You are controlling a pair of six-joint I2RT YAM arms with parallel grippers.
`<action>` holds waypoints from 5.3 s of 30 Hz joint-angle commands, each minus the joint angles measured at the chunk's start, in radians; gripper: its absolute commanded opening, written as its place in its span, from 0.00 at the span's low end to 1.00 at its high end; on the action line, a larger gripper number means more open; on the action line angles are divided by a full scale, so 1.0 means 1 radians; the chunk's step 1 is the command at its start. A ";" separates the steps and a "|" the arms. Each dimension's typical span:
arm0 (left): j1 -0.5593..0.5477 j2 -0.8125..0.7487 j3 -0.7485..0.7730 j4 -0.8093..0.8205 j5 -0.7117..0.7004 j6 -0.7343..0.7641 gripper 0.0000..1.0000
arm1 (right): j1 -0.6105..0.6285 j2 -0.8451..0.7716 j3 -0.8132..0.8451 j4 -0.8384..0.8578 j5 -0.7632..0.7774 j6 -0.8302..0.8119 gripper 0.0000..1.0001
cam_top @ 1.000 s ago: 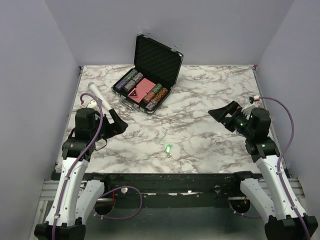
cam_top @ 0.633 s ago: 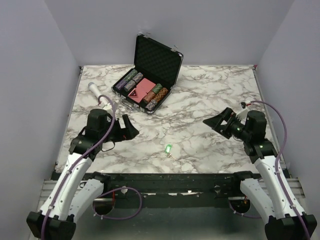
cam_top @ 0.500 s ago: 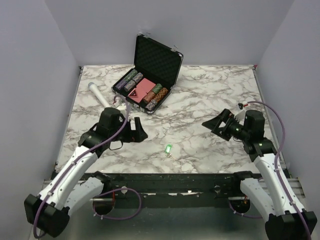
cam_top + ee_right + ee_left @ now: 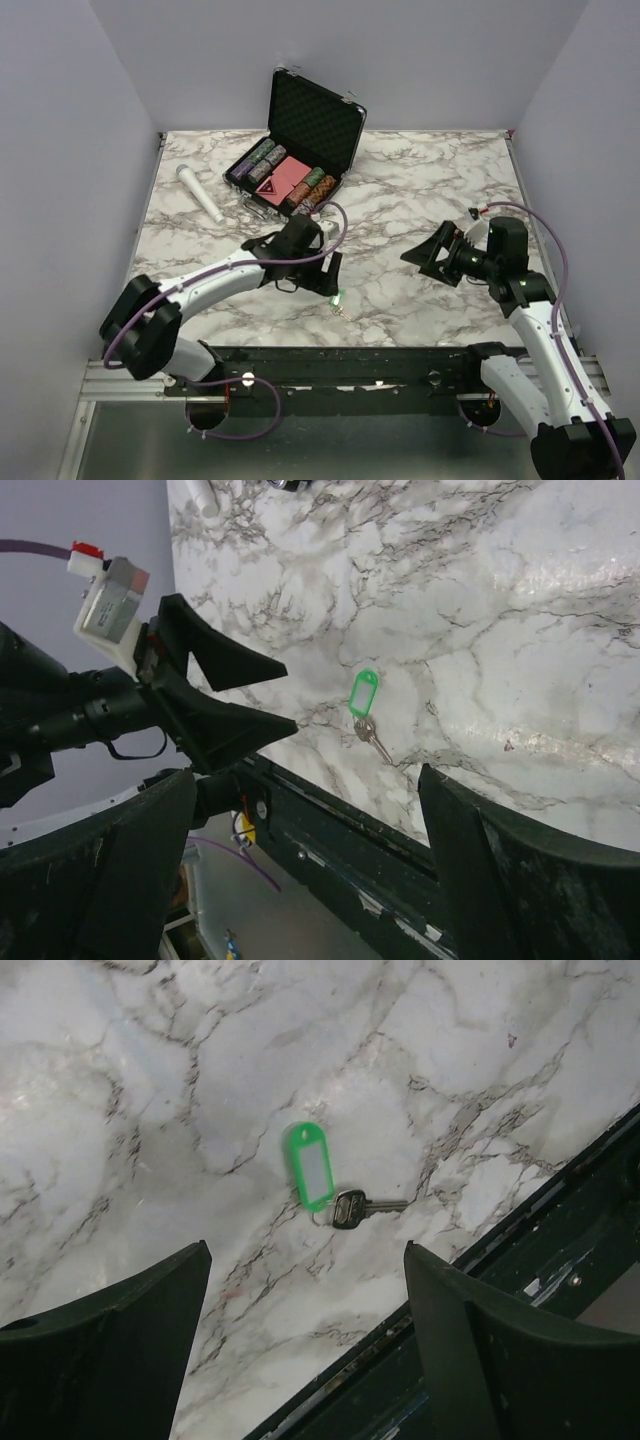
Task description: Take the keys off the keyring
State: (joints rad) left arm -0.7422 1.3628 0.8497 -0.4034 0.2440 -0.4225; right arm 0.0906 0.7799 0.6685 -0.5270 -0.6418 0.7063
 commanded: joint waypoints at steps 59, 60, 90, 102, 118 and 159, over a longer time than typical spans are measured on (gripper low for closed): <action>-0.141 0.430 0.207 -0.026 -0.054 -0.073 0.00 | 0.001 -0.042 0.098 -0.096 -0.056 -0.045 1.00; -0.141 0.420 0.207 -0.028 -0.049 -0.071 0.00 | 0.001 -0.042 0.098 -0.093 -0.059 -0.042 1.00; -0.146 0.096 0.350 -0.262 -0.146 -0.280 0.00 | 0.001 -0.086 0.020 0.108 -0.193 0.082 1.00; -0.161 -0.140 0.557 -0.431 -0.222 -0.505 0.00 | 0.003 -0.255 -0.108 0.641 -0.229 0.309 1.00; -0.160 -0.263 0.799 -0.540 -0.402 -0.705 0.00 | 0.087 0.197 0.265 0.963 -0.127 0.308 0.97; -0.134 -0.465 0.773 -0.569 -0.657 -1.061 0.00 | 0.781 0.654 0.330 1.701 0.083 0.315 0.73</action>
State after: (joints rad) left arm -0.8810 0.9207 1.6375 -0.9905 -0.3824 -1.4456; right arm 0.8532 1.4082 0.9524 1.1263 -0.5644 1.0439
